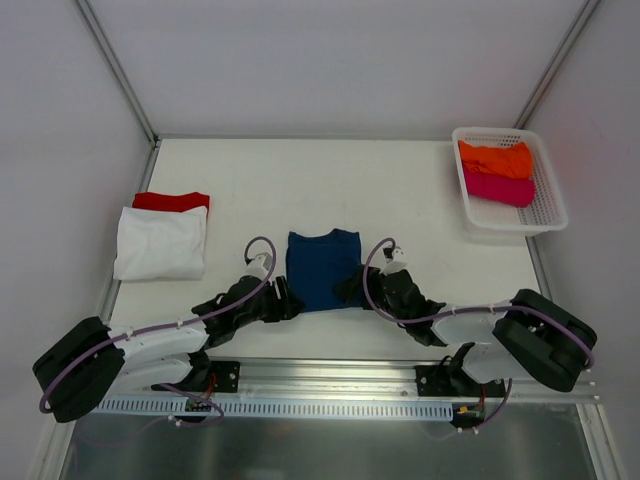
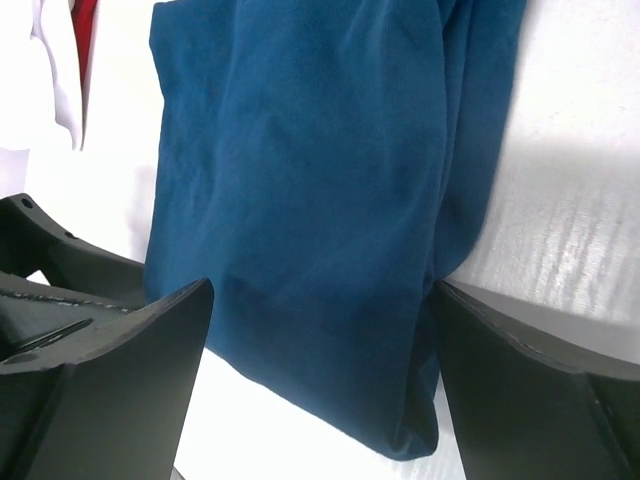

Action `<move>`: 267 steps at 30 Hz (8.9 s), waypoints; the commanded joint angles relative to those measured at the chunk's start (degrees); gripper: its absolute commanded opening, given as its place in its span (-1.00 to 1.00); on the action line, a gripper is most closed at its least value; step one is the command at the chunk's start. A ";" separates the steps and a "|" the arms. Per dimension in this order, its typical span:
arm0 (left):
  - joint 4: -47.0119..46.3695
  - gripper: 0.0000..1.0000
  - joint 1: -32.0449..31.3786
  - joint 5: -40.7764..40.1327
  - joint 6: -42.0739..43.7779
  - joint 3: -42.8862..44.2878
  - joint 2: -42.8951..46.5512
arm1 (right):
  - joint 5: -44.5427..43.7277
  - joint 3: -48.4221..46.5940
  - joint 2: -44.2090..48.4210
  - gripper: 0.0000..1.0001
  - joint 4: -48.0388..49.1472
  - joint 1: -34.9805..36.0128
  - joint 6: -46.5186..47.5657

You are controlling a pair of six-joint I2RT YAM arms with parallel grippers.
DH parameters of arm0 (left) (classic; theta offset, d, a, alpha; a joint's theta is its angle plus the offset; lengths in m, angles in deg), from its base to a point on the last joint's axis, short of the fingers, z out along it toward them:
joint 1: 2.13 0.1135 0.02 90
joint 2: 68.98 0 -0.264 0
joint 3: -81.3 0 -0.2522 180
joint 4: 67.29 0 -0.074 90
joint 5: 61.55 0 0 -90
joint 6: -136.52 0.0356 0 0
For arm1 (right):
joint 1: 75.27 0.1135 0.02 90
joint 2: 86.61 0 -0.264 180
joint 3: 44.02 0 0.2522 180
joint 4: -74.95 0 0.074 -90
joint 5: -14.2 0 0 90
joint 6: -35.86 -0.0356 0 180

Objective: Fold and stack the t-shirts
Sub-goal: Fold the tshirt, then neatly place the folded tshirt to the corner

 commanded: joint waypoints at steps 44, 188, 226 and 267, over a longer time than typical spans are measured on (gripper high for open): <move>32.34 -1.00 2.30 -13.93 11.51 20.16 7.28 | 16.94 -37.44 -29.93 -0.99 -5.19 5.25 4.09; -47.34 0.08 12.15 22.89 -0.86 3.91 -37.44 | -36.58 -11.55 42.48 0.54 -67.68 19.84 1.10; -53.07 -0.10 12.15 26.23 -1.48 2.68 -40.97 | -22.53 1.72 13.31 0.64 -25.15 8.86 -0.39; 22.40 -1.00 12.24 -1.18 17.59 24.21 -5.46 | -1.52 -35.97 -18.07 -0.99 -23.21 9.73 15.33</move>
